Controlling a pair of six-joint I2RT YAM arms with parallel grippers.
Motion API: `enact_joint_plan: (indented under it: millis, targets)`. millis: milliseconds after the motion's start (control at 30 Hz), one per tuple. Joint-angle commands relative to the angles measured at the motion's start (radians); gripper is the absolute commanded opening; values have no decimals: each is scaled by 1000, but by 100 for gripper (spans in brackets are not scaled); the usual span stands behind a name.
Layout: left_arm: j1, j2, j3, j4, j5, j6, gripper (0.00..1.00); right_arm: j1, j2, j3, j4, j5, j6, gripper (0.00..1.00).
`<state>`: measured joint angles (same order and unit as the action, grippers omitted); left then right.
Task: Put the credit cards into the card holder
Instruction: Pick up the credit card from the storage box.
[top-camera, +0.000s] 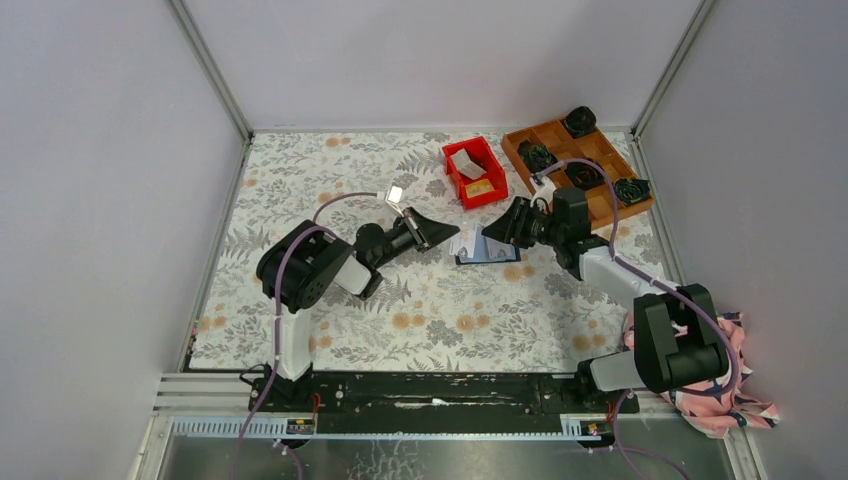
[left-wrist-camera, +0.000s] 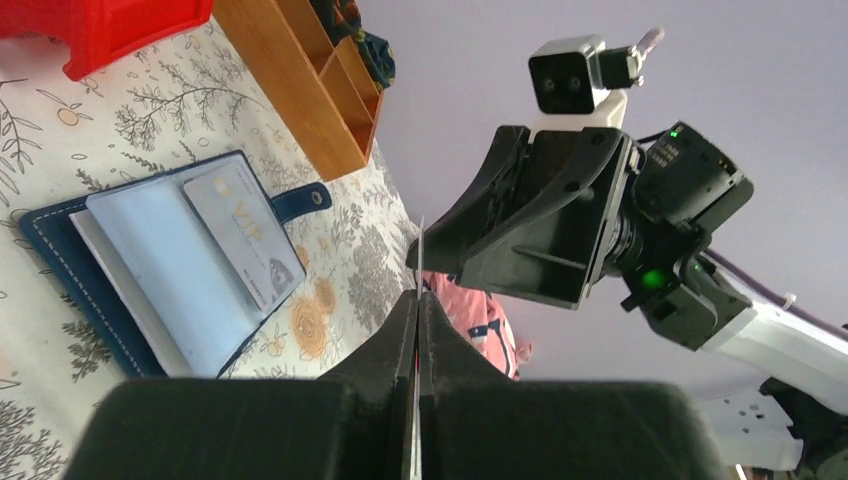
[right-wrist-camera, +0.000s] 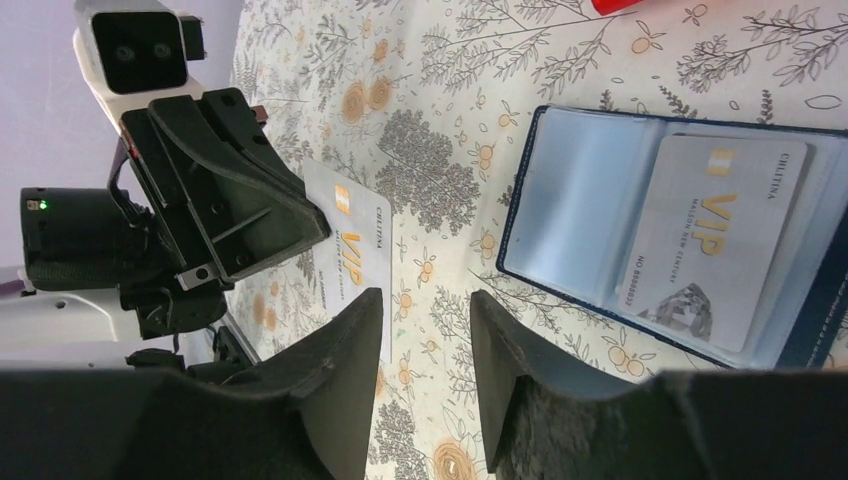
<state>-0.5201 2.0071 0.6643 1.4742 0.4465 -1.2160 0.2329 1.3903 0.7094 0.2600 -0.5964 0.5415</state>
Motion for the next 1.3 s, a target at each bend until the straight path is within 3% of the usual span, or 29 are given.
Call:
enact_joint_plan:
  millis: [0, 500, 600, 833, 933, 1067, 1267]
  targets:
    - [-23, 0, 23, 89, -125, -42, 0, -3, 26, -19, 193, -39, 59, 44]
    - [-44, 73, 87, 117, -133, -119, 0, 10, 155, -50, 437, -140, 216, 36]
    - [-52, 89, 100, 117, -137, -128, 0, 14, 197, -67, 535, -175, 285, 30]
    - [-57, 125, 122, 118, -135, -147, 0, 34, 268, -74, 716, -229, 411, 2]
    - [-49, 112, 106, 93, -140, -140, 7, 34, 260, -65, 658, -215, 384, 0]
    - [-34, 69, 68, -21, -167, -91, 36, 34, 210, -14, 431, -140, 255, 0]
    - [-26, -17, 54, -265, -211, 56, 40, 34, 168, 96, 55, 35, 18, 0]
